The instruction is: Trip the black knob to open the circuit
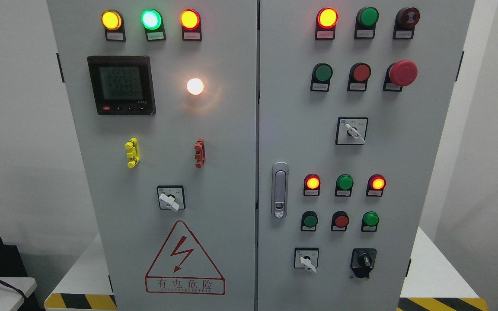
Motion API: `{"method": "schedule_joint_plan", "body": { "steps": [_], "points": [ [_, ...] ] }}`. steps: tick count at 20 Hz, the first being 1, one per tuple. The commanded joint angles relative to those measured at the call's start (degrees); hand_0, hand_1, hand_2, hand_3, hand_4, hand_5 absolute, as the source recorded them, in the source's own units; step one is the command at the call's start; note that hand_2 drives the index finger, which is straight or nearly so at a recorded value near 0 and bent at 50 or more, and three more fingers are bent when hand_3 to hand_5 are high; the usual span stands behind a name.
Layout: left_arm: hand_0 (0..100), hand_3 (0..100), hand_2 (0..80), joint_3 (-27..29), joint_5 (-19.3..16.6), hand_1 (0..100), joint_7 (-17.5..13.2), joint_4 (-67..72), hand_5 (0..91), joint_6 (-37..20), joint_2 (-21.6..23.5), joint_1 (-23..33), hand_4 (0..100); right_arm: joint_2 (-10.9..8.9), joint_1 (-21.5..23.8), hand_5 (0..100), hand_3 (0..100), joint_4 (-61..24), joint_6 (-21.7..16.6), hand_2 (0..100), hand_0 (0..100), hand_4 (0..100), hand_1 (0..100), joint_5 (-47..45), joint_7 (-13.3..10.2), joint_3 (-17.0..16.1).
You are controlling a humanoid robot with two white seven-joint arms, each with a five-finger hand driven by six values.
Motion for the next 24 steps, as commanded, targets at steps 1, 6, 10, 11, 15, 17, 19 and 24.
{"method": "schedule_joint_plan", "body": {
  "steps": [1,6,10,11,15,17,19,24],
  "points": [
    [12,0,0.0,0.00,-1.93,39,0.02,0.00,0.0,0.03,0.01,-0.44,0,1.22,0.00,0,0,0.04,-0.09,0,8,0,30,-0.09,0.03,0.06],
    [12,0,0.0,0.00,-1.93,39,0.02,0.00,0.0,0.03,0.01,-0.44,0,1.22,0.09,0,0,0.04,-0.18,0,8,0,30,-0.27,0.03,0.06],
    [12,0,0.0,0.00,-1.84,39,0.02,0.00,0.0,0.03,-0.07,-0.44,0,1.05,0.26,0,0,-0.58,-0.18,0,8,0,30,-0.71,0.12,-0.46],
    [12,0,0.0,0.00,-1.93,39,0.02,0.00,0.0,0.03,0.01,-0.44,0,1.05,0.35,0,0,-0.75,-0.27,0,8,1,30,-0.71,0.12,-0.38],
    [12,0,0.0,0.00,-1.93,39,0.02,0.00,0.0,0.03,0.01,-0.44,0,0.78,3.41,0,0,-6.10,-0.35,0,8,2,32,-0.62,0.12,0.24],
    [12,0,0.0,0.00,-1.84,39,0.02,0.00,0.0,0.03,0.01,-0.44,0,0.78,5.35,0,0,-9.79,-0.35,0,8,3,33,-0.53,0.21,0.42],
    [12,0,0.0,0.00,-1.84,39,0.02,0.00,0.0,0.03,0.01,-0.44,0,0.78,7.20,0,0,-13.13,-1.23,0,8,6,36,-0.44,0.21,0.50],
    [12,0,0.0,0.00,-1.85,39,0.02,0.00,0.0,0.03,-0.07,-0.44,0,0.69,14.75,0,2,-21.48,-9.22,0,10,10,39,-0.27,4.07,1.91]
  ]
}}
